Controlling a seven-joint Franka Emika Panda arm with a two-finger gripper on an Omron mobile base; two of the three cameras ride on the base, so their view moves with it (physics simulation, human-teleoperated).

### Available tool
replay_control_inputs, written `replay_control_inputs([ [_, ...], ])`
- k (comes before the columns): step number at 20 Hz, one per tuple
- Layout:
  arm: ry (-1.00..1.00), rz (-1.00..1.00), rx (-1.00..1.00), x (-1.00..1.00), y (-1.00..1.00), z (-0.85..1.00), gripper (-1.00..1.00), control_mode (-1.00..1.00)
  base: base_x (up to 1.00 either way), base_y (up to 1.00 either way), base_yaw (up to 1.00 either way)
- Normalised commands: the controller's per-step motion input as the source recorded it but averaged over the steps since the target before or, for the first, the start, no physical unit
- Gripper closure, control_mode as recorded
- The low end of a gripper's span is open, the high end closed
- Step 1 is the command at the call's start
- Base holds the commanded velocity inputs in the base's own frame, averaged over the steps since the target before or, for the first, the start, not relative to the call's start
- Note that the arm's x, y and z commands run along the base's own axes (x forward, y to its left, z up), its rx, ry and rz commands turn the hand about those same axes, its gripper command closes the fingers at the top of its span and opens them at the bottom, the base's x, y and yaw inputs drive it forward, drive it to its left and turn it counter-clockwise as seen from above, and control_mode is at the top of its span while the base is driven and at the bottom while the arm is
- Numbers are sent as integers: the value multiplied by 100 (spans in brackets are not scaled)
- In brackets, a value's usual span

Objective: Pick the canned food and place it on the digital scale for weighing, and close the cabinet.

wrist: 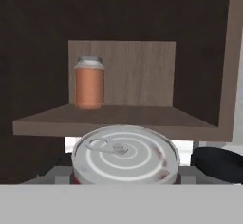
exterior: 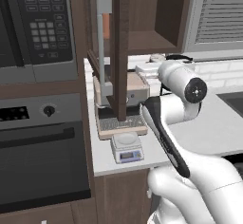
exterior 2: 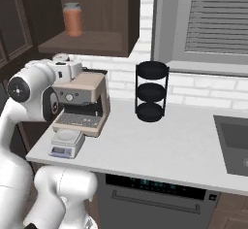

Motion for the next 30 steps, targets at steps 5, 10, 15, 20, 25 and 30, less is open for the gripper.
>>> replay_control_inputs([
  [5,10,0,-1,-20,0,-47,100,-100,0,0,0],
  [10,8,0,-3,-20,0,-49,100,-100,0,0,0],
  [15,6,0,-3,-13,0,-52,100,-100,0,0,0],
  [20,5,8,0,8,0,-50,100,-100,0,0,0],
  [25,11,19,0,4,0,-62,100,-100,0,0,0],
  [30,10,26,0,2,0,-63,100,-100,0,0,0],
])
